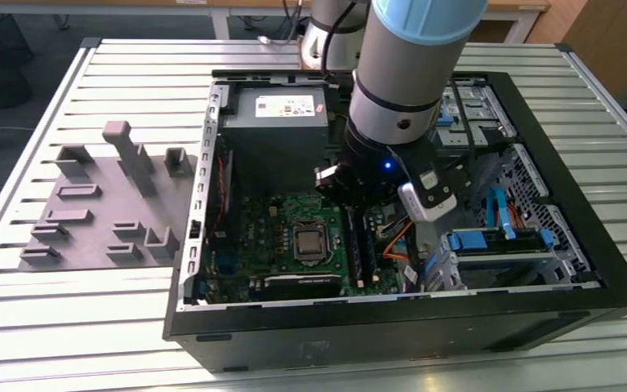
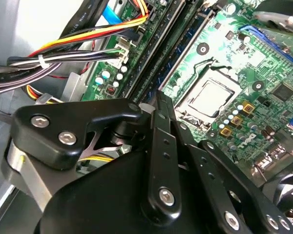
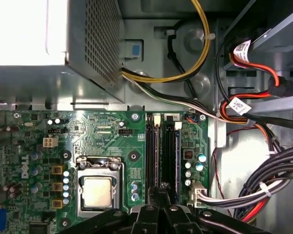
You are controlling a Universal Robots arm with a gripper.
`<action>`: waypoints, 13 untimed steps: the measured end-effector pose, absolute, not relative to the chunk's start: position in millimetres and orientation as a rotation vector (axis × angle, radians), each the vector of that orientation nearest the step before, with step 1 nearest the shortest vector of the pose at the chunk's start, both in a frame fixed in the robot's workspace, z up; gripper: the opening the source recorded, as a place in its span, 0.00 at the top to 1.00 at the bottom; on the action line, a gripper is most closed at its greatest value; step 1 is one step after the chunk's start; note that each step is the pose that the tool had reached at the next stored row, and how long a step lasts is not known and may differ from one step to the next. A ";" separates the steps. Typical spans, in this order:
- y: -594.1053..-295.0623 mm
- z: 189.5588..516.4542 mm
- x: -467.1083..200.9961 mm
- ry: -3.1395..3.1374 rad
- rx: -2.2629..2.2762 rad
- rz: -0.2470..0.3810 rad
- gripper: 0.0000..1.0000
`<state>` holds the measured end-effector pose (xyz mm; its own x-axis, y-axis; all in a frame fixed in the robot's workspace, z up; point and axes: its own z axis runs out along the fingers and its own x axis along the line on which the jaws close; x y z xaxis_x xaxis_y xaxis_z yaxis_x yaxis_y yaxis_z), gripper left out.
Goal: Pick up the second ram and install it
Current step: 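Press down the second ram until it locks into place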
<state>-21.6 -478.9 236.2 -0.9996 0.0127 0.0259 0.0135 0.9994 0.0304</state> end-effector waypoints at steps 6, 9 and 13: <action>-478.9 229.3 -21.5 -3.115 -0.020 -0.048 0.89; -478.9 226.3 -21.4 -3.115 -0.020 -0.048 0.89; -478.9 222.5 -21.5 -3.115 -0.020 -0.048 0.89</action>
